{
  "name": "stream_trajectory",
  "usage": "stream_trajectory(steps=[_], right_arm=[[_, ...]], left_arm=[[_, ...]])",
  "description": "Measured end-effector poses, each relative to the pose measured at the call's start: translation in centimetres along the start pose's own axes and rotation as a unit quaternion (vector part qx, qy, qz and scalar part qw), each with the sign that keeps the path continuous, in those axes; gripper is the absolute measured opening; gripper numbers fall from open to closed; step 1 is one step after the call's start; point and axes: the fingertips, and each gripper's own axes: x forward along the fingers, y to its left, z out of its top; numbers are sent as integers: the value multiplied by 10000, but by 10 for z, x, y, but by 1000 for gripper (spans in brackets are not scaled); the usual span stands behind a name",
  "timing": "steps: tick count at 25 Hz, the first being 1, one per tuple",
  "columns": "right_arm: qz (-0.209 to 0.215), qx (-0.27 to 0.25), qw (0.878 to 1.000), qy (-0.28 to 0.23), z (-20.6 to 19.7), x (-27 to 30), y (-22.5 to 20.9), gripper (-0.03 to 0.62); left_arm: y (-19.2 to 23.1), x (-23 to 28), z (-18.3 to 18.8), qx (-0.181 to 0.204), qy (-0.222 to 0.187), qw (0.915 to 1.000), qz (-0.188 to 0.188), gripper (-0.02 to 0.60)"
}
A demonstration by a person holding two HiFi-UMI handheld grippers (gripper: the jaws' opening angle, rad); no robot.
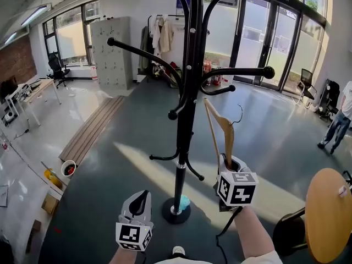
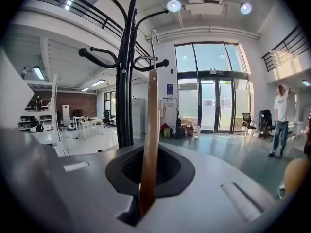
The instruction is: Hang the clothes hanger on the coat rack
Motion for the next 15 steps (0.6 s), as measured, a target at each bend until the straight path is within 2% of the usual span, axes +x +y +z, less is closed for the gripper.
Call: stream_trajectory(steps=[7,15], right_arm=[[291,-212,9993,28,44,37,15,28],[347,-359,9978,441,34,81,18,28]], left_arm=[[-2,10,-2,4,35,10000,-26,0],[8,5,-16,-100,222,9996,134,0]])
